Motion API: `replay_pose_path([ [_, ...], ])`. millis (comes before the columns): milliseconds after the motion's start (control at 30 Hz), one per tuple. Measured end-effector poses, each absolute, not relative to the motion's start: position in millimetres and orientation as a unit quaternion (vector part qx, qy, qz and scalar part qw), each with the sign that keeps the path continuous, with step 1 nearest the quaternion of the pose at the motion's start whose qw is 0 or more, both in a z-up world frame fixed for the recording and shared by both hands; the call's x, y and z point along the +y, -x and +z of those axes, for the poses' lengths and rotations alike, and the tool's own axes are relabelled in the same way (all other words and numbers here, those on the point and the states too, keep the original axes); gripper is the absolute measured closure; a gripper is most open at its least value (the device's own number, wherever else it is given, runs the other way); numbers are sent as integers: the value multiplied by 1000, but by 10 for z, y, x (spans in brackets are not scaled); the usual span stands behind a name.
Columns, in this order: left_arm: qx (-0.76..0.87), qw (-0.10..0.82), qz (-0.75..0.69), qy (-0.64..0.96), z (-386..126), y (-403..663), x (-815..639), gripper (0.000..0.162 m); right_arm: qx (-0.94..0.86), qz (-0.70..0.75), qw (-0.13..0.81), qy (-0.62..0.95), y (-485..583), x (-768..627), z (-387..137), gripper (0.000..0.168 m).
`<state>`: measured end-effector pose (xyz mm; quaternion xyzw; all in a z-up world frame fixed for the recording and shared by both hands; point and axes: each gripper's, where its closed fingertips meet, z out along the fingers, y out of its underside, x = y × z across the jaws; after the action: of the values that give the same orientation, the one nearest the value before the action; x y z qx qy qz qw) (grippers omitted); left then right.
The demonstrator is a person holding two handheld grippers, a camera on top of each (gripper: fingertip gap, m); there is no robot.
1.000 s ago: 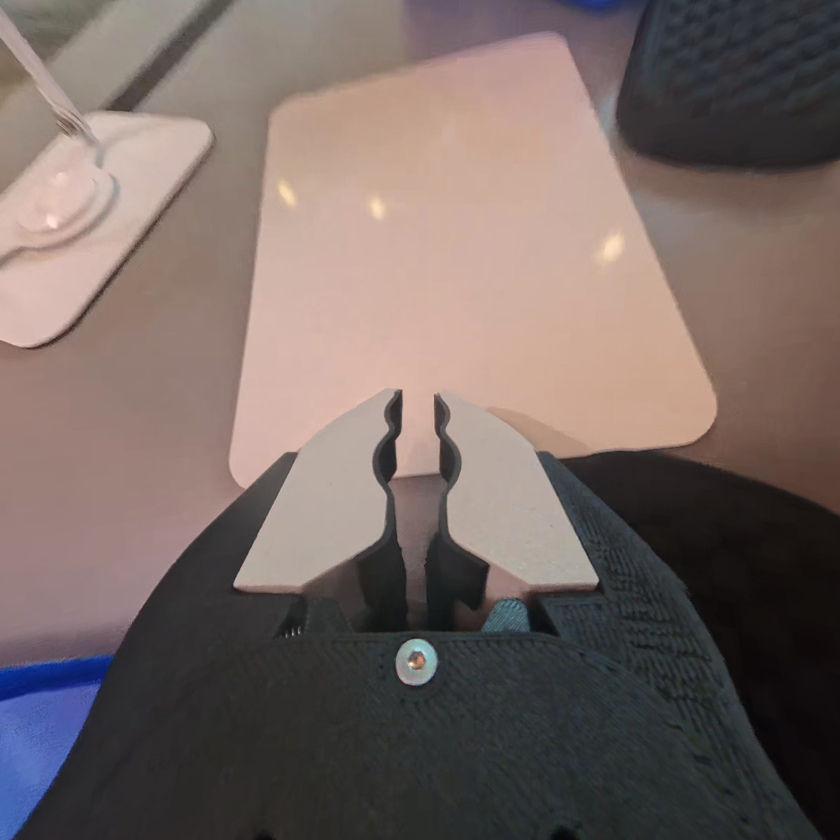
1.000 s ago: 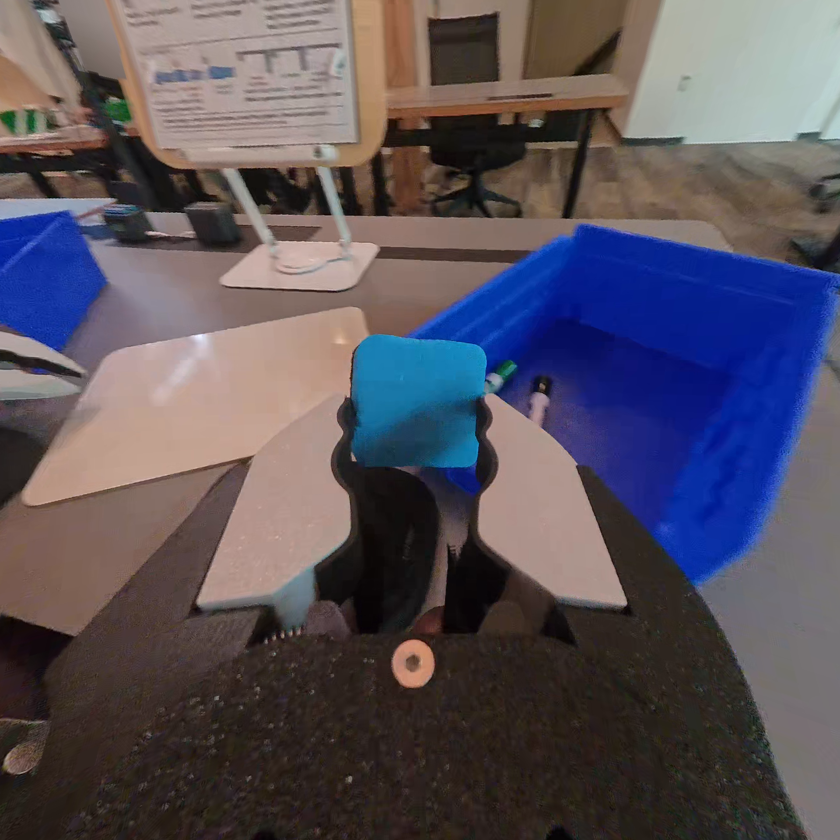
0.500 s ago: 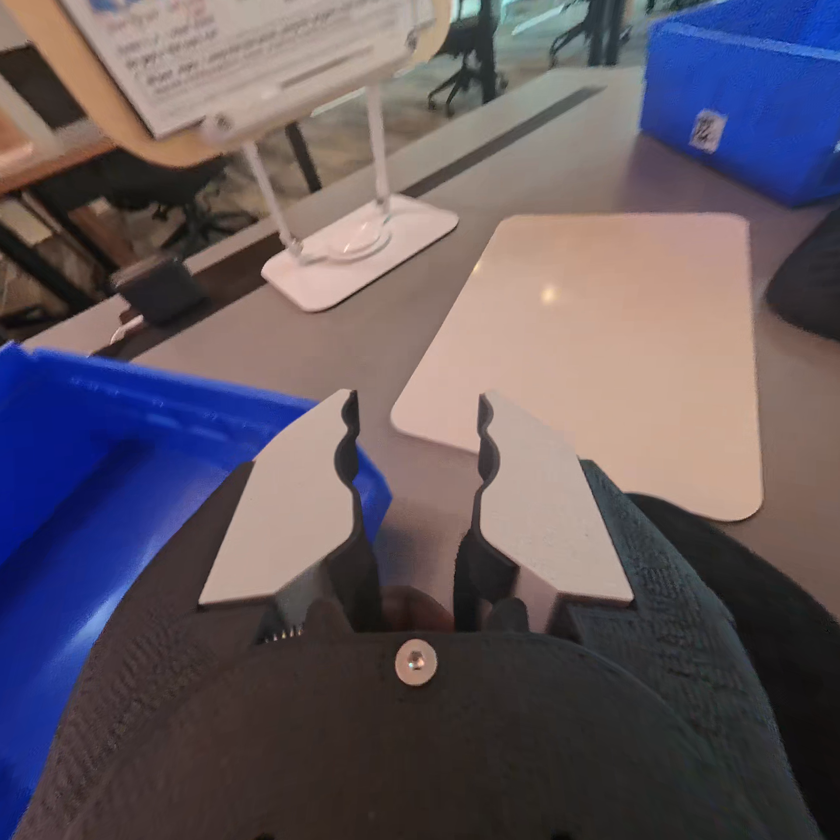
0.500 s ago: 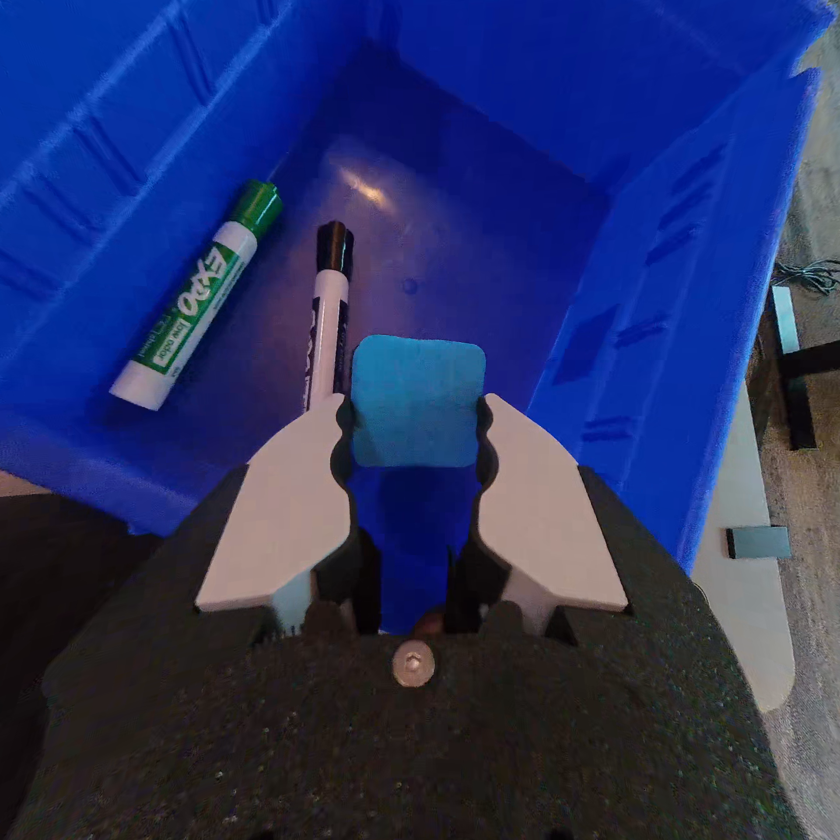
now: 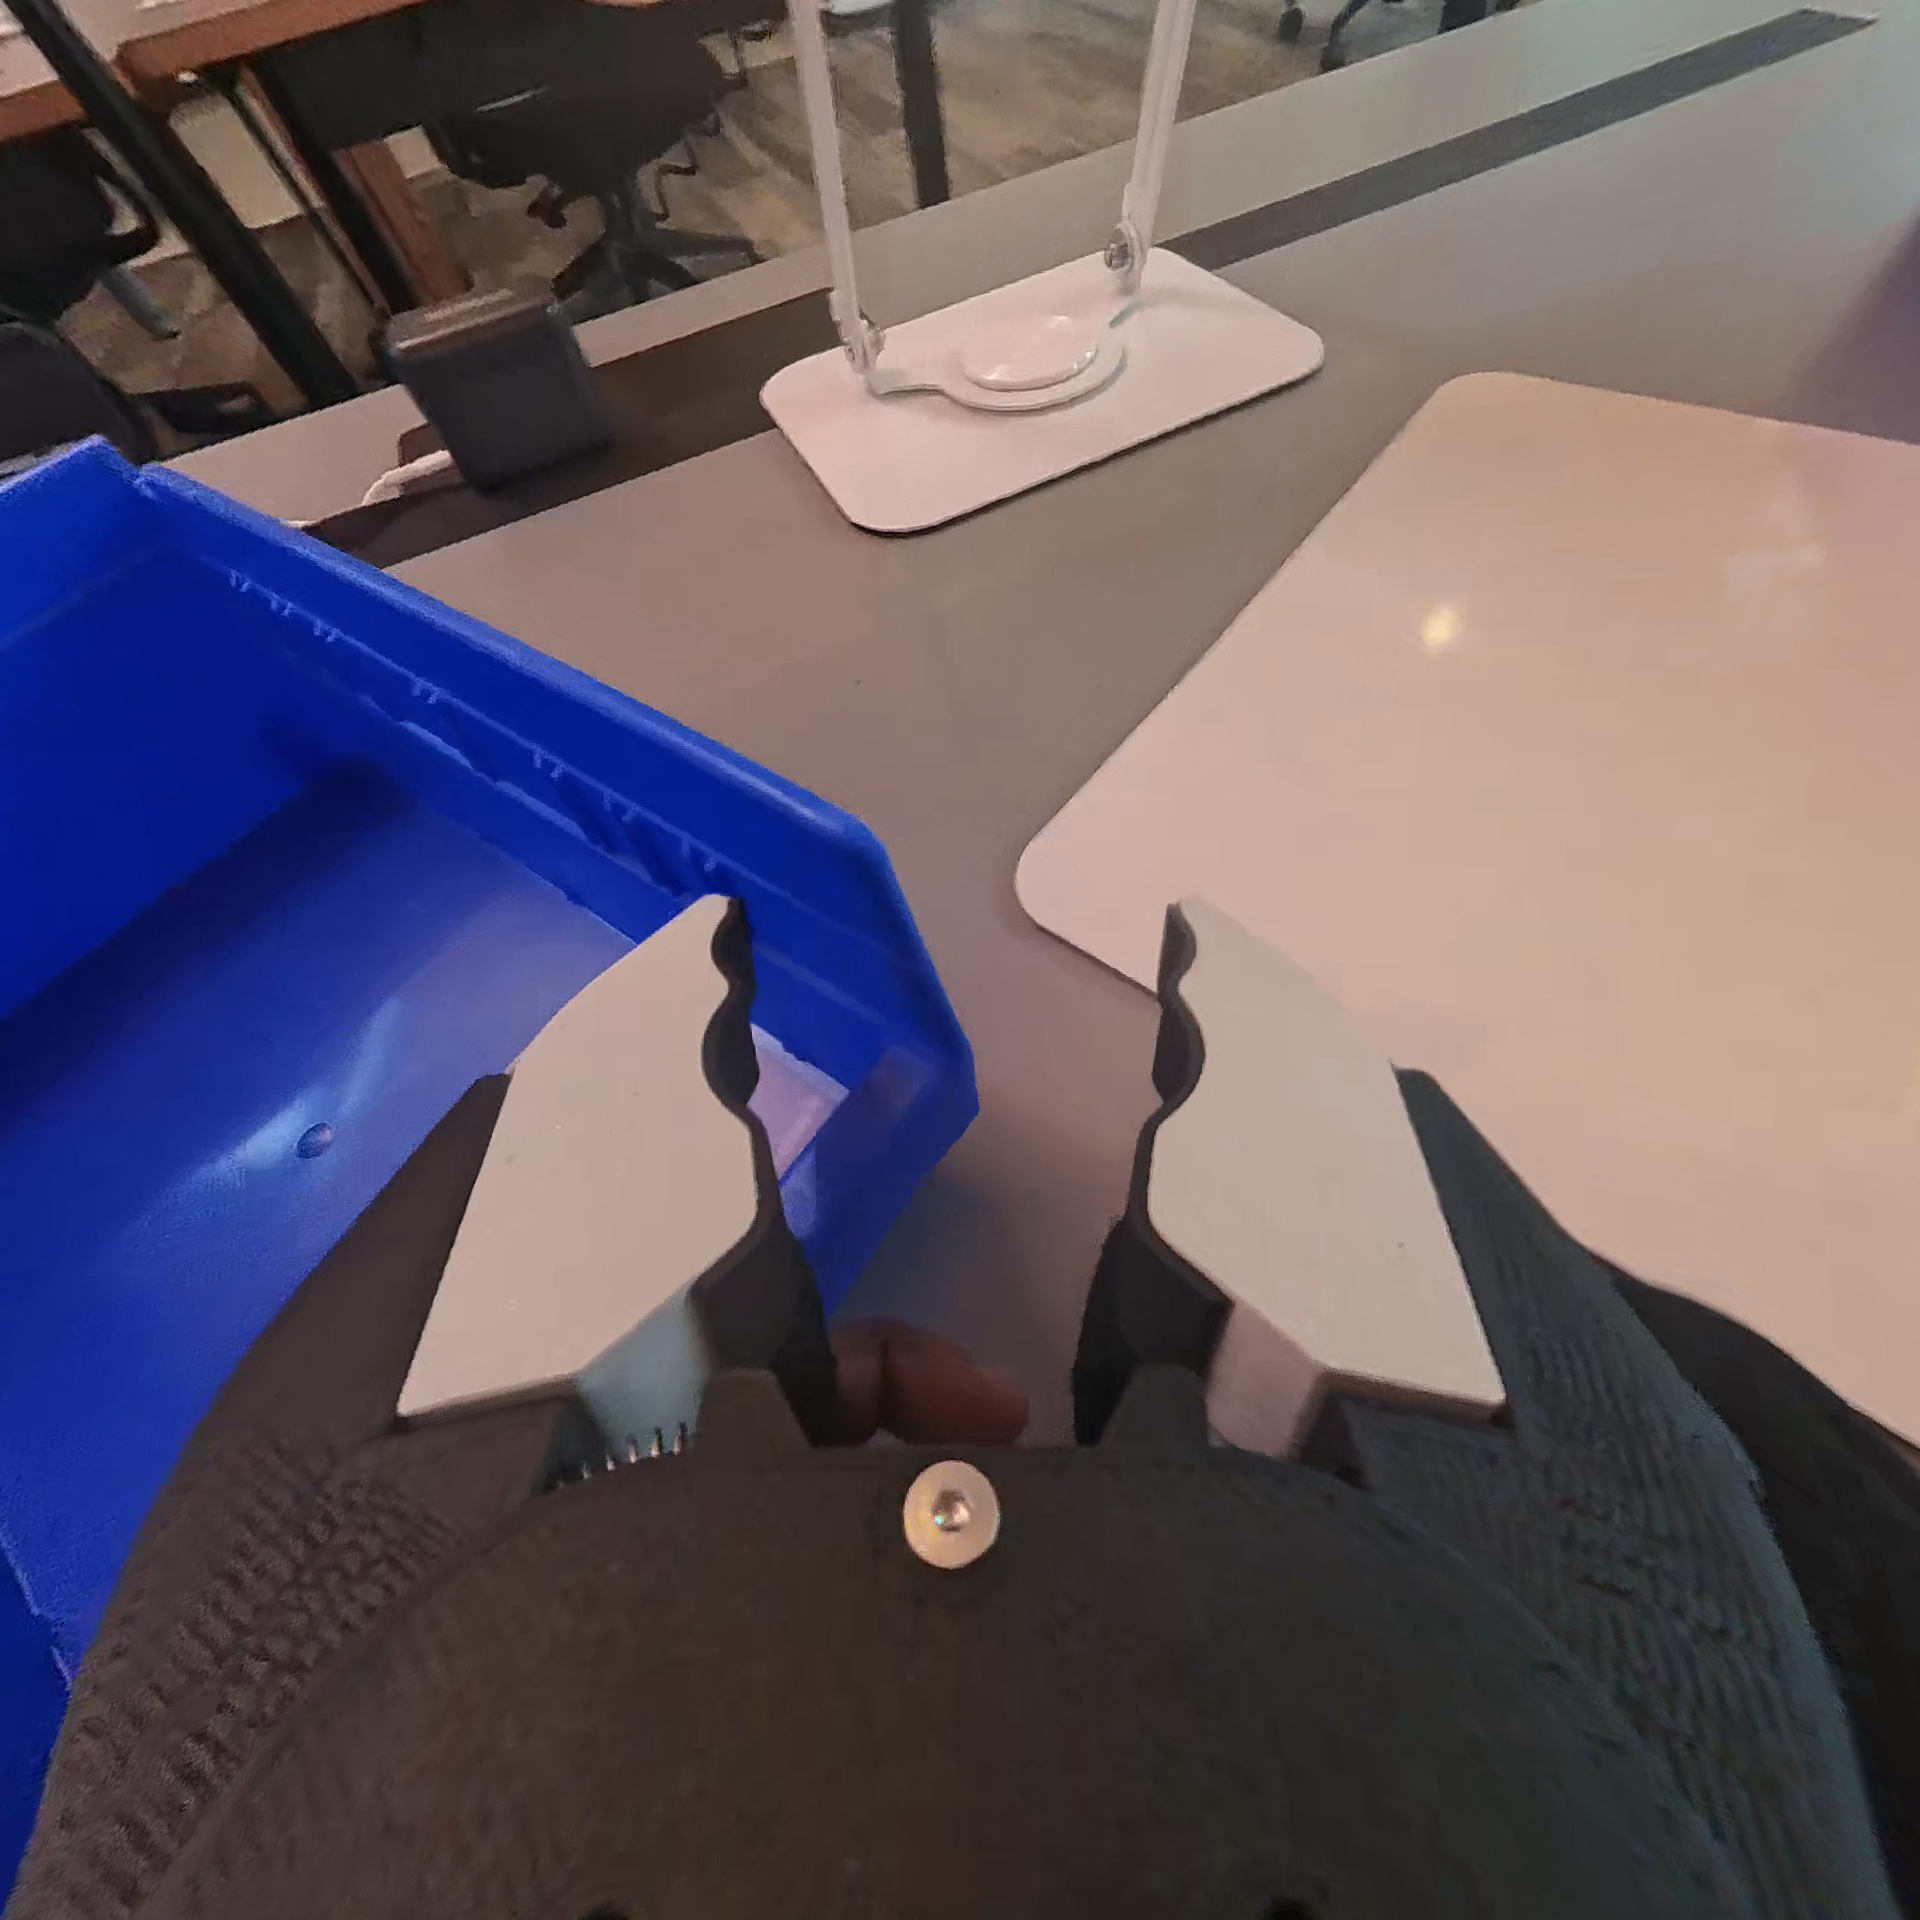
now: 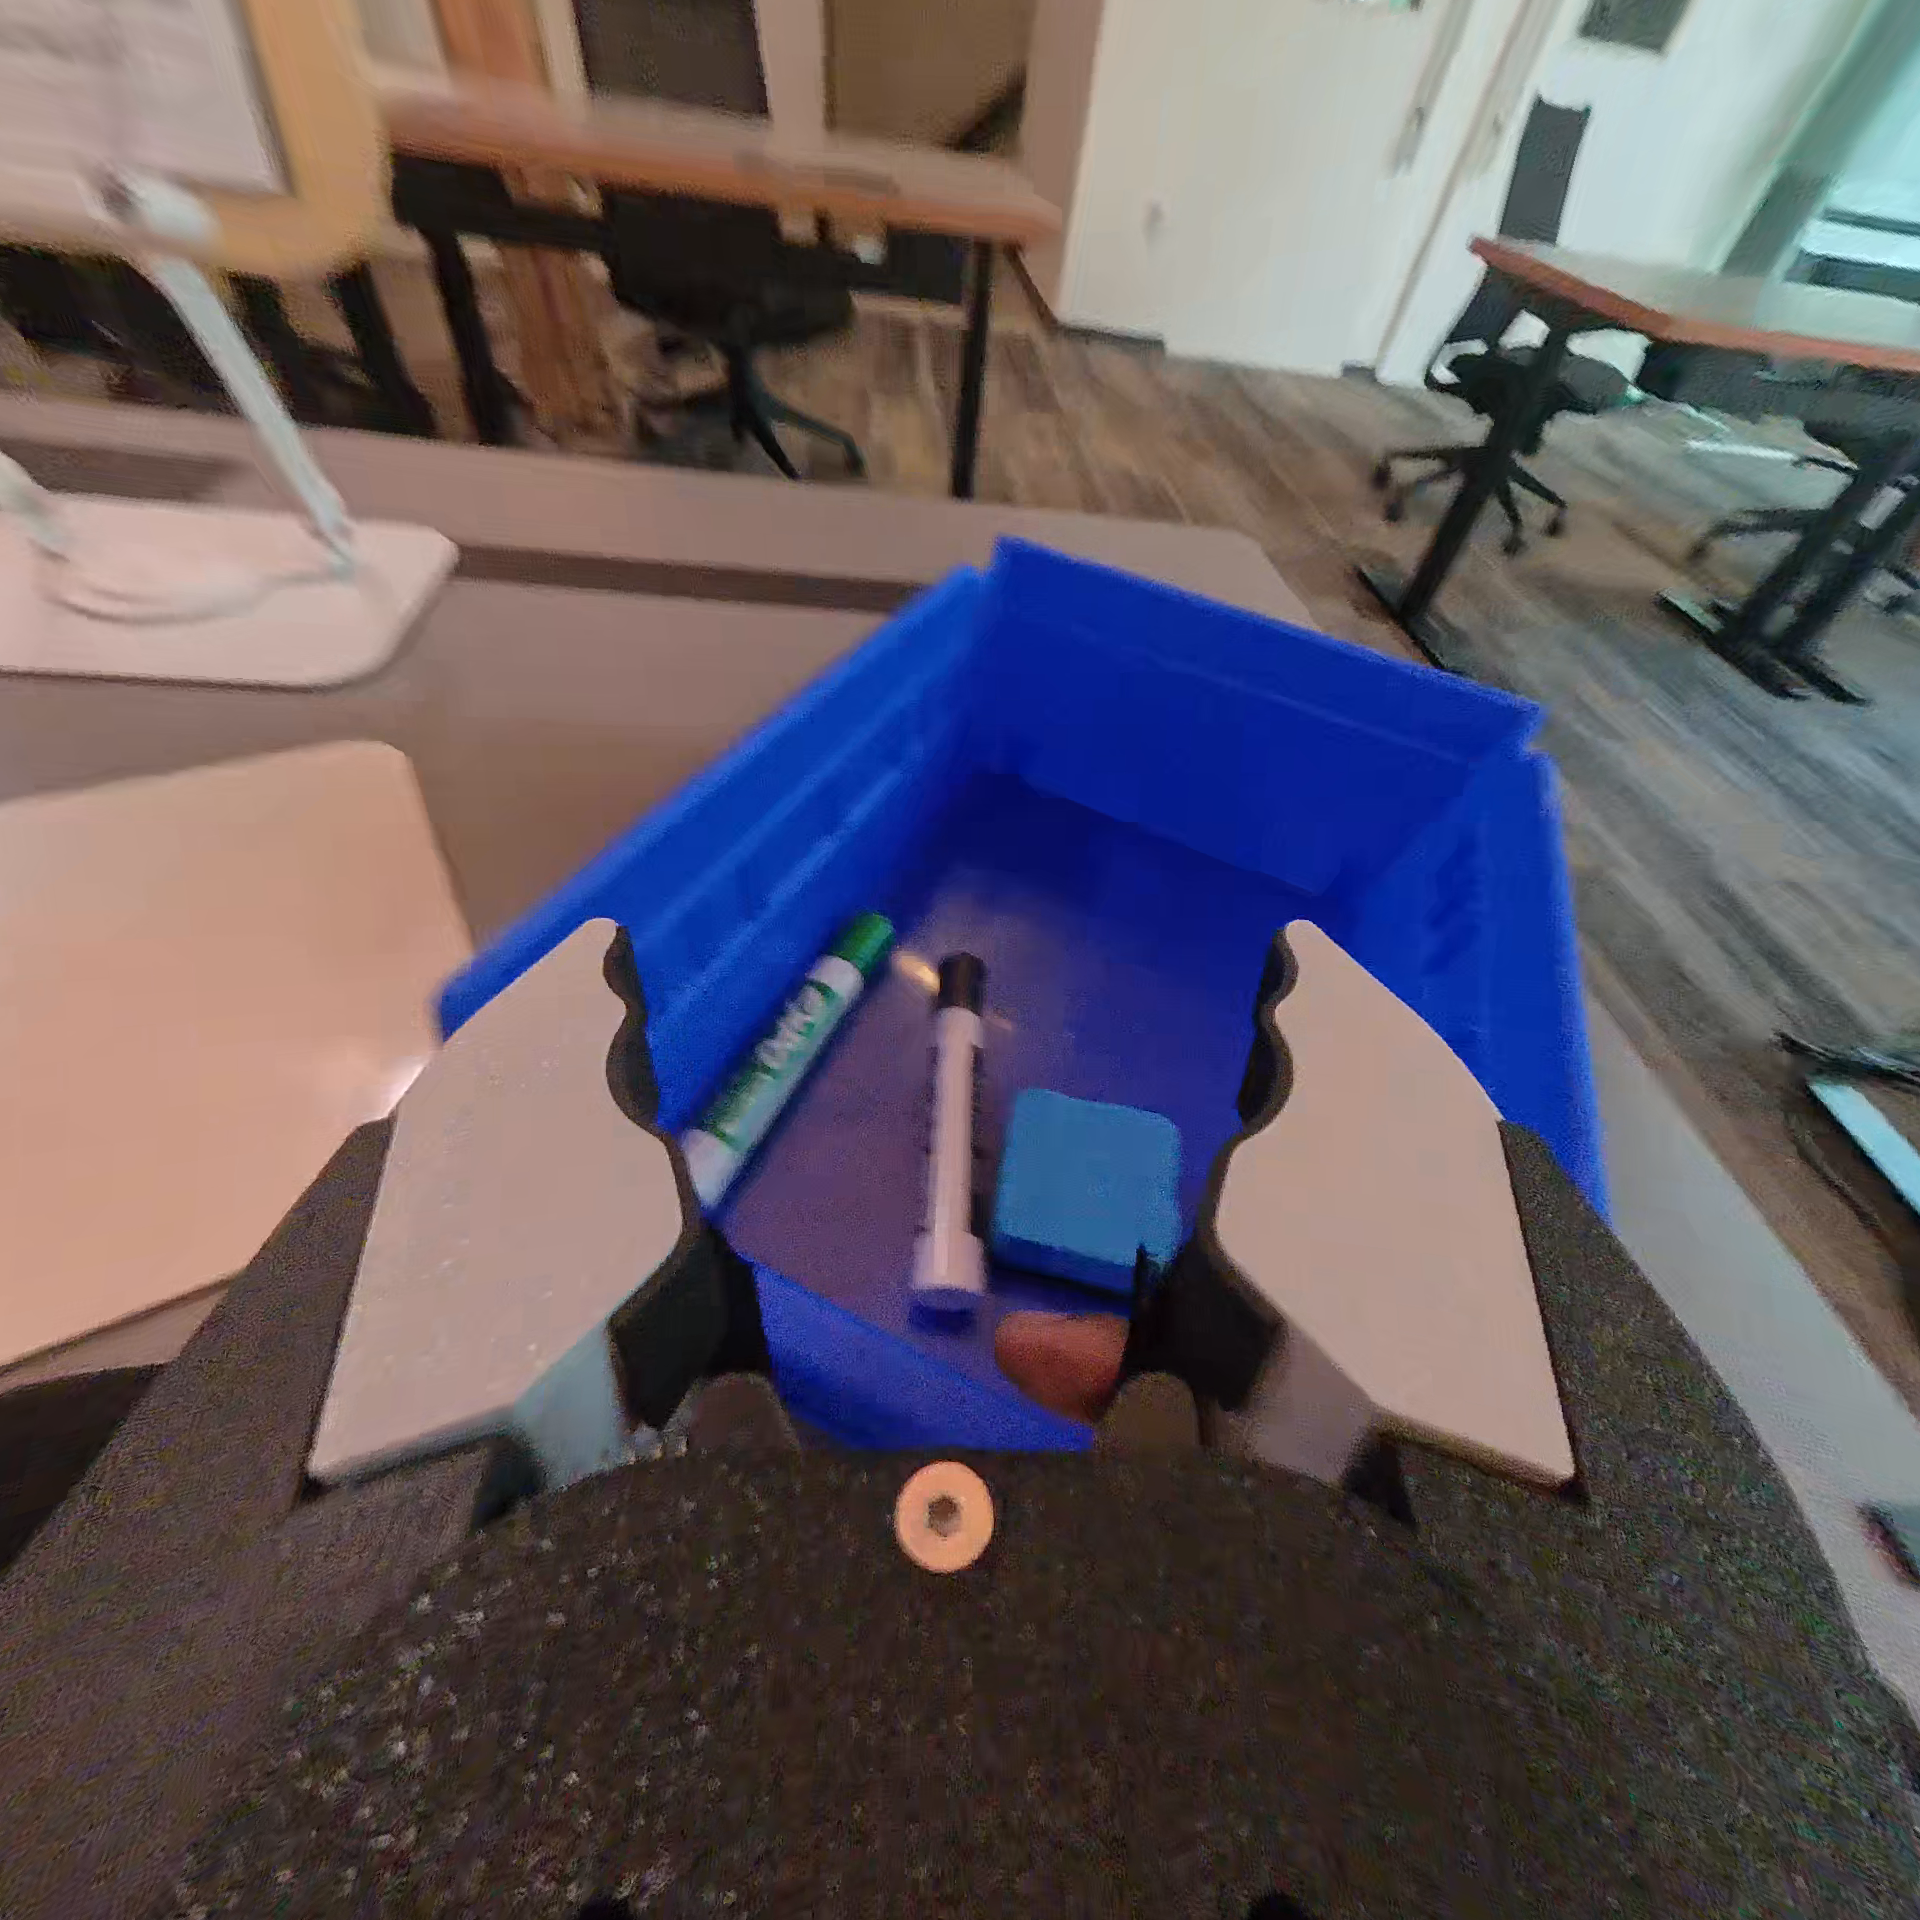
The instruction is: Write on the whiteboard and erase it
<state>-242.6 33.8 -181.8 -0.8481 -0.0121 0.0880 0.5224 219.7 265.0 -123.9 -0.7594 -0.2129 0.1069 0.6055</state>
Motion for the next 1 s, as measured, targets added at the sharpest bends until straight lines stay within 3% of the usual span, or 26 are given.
replay_pose_path([
  [133, -51, 509, 130, 849, -1893, 2549, 467, 89, -235, 213, 622, 716, -1599, 2278, -1271, 60],
  [233, -56, 471, 165, 865, -2027, 2650, 501, 95, -281, 160, 558, 764, -1341, 2282, -1695, 57],
  [300, -55, 457, 197, 866, -2047, 2715, 483, 108, -299, 113, 529, 786, -1276, 2353, -1867, 64],
  [333, -58, 449, 214, 865, -2052, 2766, 459, 119, -307, 81, 523, 791, -1286, 2408, -1915, 76],
  [433, -55, 448, 212, 867, -2056, 2780, 447, 121, -333, 7, 475, 815, -1346, 2495, -2084, 122],
  [500, -54, 449, 220, 864, -2051, 2796, 422, 123, -336, -22, 471, 815, -1399, 2531, -2103, 139],
  [600, -51, 450, 254, 855, -1988, 2853, 343, 136, -330, -41, 475, 815, -1472, 2542, -2061, 145],
  [1000, -3, 513, 245, 823, -1608, 2617, 266, 153, -324, 24, 553, 768, -1329, 2408, -1657, 160],
])
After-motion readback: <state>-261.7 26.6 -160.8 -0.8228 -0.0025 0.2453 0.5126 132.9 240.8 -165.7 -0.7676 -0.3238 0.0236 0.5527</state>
